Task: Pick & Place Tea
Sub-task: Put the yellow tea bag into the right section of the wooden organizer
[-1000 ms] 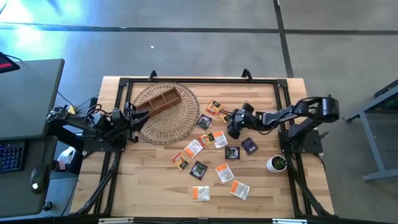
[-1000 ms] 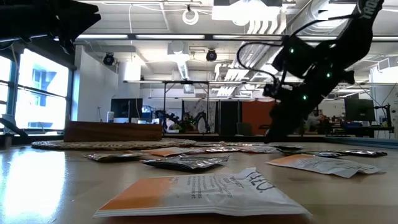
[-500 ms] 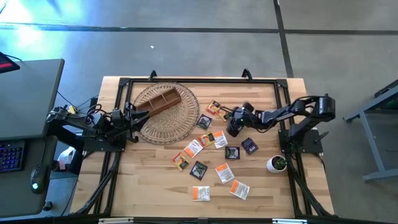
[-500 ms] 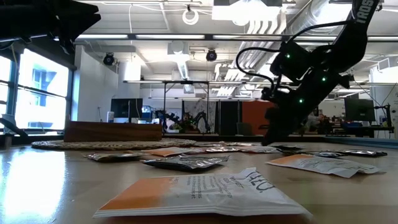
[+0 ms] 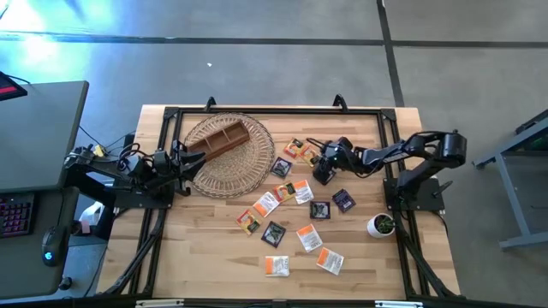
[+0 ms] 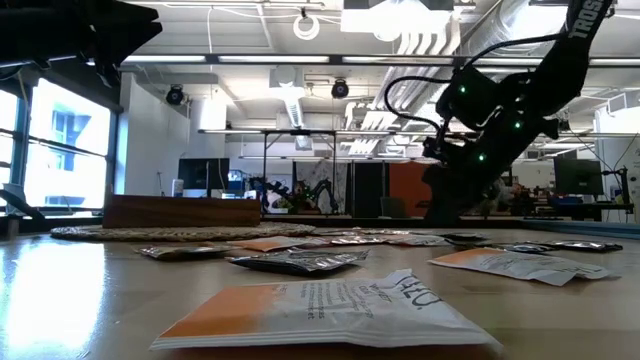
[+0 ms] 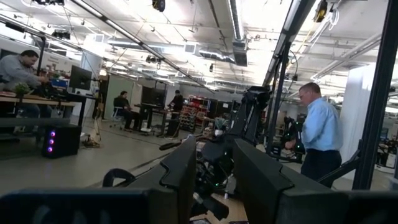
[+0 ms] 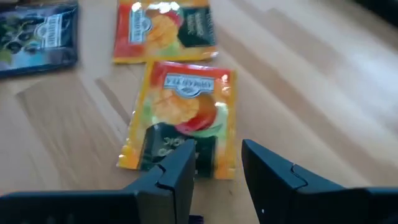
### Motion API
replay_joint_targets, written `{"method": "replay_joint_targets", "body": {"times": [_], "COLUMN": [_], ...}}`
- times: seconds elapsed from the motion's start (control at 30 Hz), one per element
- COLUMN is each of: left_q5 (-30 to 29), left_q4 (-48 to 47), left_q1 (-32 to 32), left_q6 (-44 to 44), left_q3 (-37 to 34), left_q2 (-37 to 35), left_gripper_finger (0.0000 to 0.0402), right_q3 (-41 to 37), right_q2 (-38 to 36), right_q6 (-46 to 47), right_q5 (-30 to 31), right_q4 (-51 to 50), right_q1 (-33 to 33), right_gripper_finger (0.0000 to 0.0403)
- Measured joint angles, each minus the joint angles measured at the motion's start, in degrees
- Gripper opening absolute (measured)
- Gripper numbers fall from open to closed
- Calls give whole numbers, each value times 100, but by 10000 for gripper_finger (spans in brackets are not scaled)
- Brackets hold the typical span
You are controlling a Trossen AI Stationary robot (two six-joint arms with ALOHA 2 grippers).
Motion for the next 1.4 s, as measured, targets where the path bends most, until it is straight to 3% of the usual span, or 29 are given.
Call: {"method": "replay_joint_targets", "body": {"times": [0.3, 0.4, 0.5, 0.57, 0.93, 1.17, 1.4], "left_q5": [0, -1, -1, -1, -6, -8, -8], "left_q4": [0, 2, 0, 0, 0, -1, -4], "left_q1": [1, 0, 2, 2, 0, 2, 2], "left_q6": [0, 0, 0, 0, 0, 0, 0], "left_q3": [0, 0, 0, 0, 0, 0, 0], "left_q2": [0, 0, 0, 0, 0, 2, 1], "left_gripper_finger": [108, 108, 108, 108, 108, 108, 108], "right_q3": [33, 33, 31, 28, 6, 0, -1], "right_q2": [535, 546, 547, 550, -377, -485, -478], "right_q6": [261, 274, 241, 158, -222, -269, -620], "right_q5": [-49, -80, -146, -175, -207, -483, -175], "right_q4": [216, 204, 185, 185, 236, -74, -499], "right_q1": [-37, -34, -63, -81, -59, -58, -132], "right_gripper_finger": [123, 87, 24, 10, 2, 11, 59]}}
